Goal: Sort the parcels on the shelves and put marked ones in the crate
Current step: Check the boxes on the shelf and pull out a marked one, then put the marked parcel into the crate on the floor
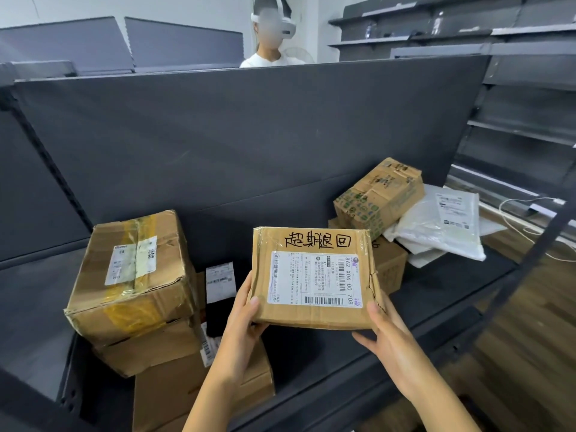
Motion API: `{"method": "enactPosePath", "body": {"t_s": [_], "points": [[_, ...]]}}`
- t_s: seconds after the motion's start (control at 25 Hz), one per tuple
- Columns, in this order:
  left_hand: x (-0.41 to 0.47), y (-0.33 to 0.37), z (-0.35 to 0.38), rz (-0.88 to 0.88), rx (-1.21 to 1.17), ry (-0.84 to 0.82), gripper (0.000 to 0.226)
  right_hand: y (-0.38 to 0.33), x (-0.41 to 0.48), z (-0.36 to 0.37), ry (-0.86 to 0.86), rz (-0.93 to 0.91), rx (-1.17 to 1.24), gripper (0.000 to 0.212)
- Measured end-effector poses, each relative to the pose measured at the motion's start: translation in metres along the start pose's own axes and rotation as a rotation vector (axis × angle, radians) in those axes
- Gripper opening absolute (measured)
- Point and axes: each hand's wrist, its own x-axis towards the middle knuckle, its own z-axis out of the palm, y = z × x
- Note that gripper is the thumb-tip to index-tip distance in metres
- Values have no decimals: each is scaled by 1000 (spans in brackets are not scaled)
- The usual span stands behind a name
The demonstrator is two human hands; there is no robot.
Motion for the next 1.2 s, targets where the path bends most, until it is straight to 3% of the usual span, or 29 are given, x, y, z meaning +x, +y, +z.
{"method": "enactPosePath", "body": {"t_s": [0.2,0.32,0.48,0.64,1.0,1.2], "points": [[-1,-10,7,-39,-3,-53,75,15,-20,-9,94,26,57,76],[2,-12,29,-34,28,-114,67,13,-33,-23,160,9,81,83],[12,-13,83,-20,29,-253,63,2,-57,-63,301,-49,139,71],[17,-21,148,-38,17,-386,68,-15,-92,-113,424,-90,162,91],[9,-57,307,-167,-23,-646,69,-34,-189,-220,678,-238,189,93],[-21,-89,387,-213,-60,-738,46,-25,-242,-273,818,-267,215,95]]}}
